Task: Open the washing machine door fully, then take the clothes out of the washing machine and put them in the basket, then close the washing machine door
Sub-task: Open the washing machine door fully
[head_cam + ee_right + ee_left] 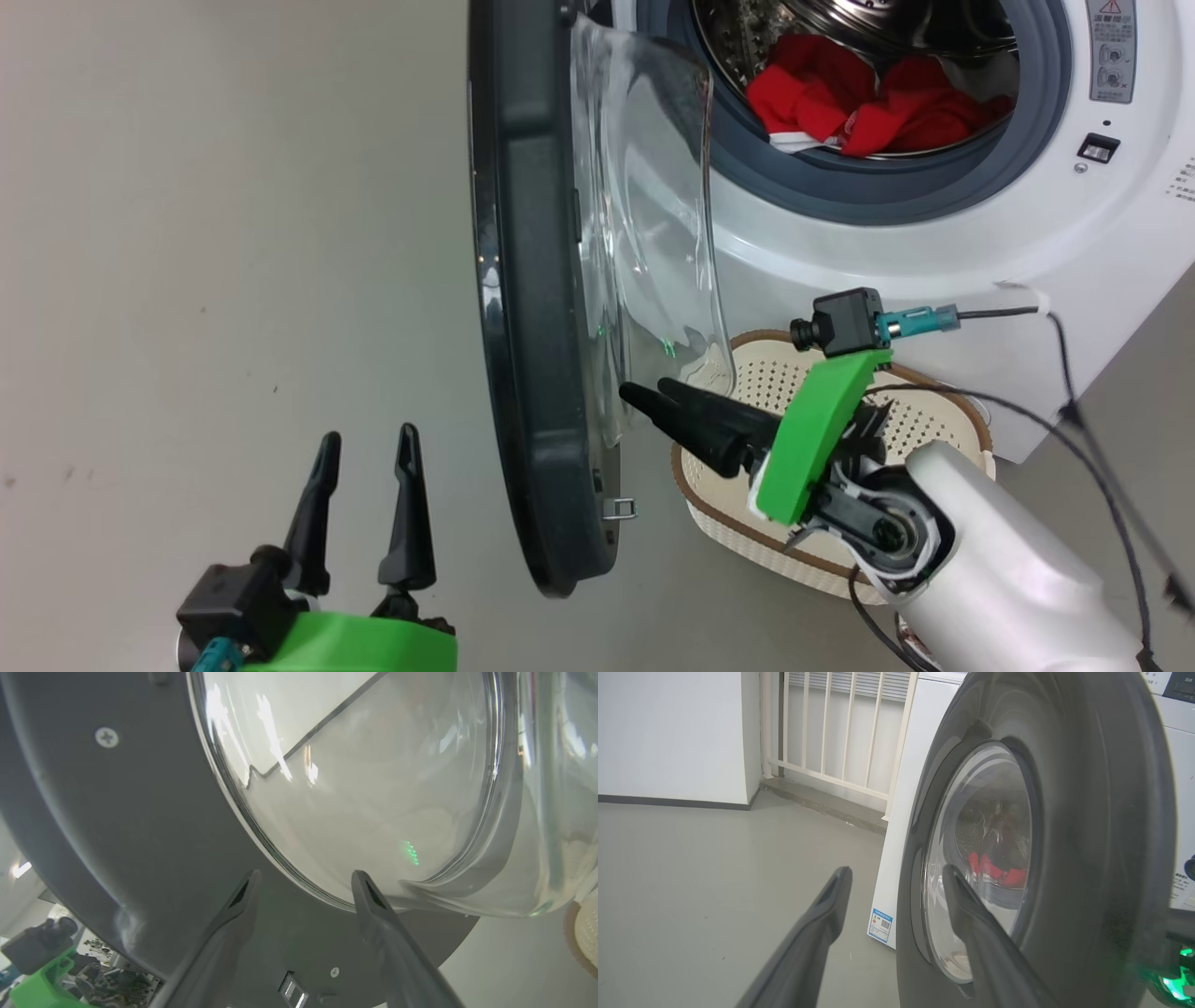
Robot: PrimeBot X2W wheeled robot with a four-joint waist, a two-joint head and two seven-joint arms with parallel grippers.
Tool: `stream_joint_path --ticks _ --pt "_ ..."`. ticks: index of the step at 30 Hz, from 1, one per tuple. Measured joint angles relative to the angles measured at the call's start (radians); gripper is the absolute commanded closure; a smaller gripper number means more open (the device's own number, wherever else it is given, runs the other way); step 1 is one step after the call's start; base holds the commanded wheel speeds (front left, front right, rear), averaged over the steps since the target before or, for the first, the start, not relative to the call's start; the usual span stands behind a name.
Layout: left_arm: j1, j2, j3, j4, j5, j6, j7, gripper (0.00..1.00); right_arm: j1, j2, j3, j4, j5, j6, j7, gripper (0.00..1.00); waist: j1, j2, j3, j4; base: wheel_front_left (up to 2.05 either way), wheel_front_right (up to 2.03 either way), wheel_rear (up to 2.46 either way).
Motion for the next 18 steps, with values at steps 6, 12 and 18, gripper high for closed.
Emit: stream_joint_path --ticks 6,12,18 --pt "0.001 0.000 0.001 0.003 -0.004 0.000 0.000 0.00 -0.002 -0.033 0.085 -0.010 -0.343 0.010 -0.200 0.00 0.0000 0.0000 -0.007 -0.003 0.00 0.00 0.00" --pt "0.010 0.000 0.006 0.003 -0.004 0.000 0.000 0.00 -0.002 -0.032 0.036 0.051 -0.678 0.006 -0.375 0.00 0.0000 0.0000 -0.014 -0.016 0.00 0.00 0.00" --pt "0.021 0.000 0.008 0.002 -0.004 0.000 0.000 0.00 0.031 0.025 -0.077 0.072 -0.926 0.006 -0.464 0.00 -0.0001 0.0000 -0.020 -0.030 0.00 0.00 0.00"
